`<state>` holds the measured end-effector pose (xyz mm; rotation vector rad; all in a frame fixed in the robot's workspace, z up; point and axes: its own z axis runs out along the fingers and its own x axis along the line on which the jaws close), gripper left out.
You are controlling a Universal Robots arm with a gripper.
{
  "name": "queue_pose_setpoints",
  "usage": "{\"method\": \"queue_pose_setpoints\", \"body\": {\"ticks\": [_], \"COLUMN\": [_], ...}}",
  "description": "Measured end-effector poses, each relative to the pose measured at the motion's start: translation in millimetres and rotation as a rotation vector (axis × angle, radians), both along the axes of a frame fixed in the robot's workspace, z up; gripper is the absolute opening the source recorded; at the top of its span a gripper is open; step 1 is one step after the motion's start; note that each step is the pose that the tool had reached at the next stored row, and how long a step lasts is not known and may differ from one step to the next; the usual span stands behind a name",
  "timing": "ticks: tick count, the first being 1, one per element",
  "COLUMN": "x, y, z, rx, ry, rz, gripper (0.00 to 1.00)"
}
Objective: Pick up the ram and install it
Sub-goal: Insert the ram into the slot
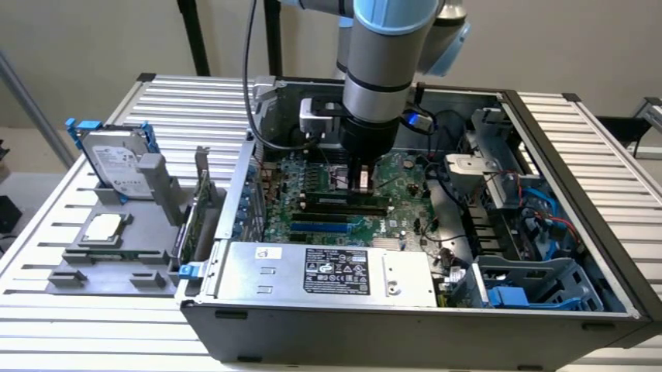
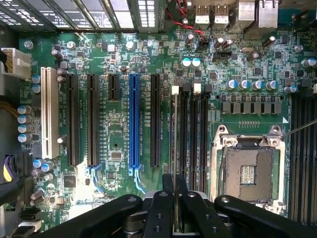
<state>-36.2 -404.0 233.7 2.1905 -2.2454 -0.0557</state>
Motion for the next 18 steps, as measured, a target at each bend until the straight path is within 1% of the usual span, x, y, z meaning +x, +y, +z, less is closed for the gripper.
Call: {"method": "queue_pose_setpoints", "body": {"ticks": [2, 9, 18], "x": [0.0, -0.9, -1.3], "y": [0.0, 0.2, 0.9], "z": [-0.3, -1.4, -2.5], "rx": [0.0012, 0.0025, 0.0027], "ry": [-0.0001, -0.0001, -0.0001], "rz": [0.000, 0.000, 0.000], "gripper": [0.13, 0.13, 0.13]}}
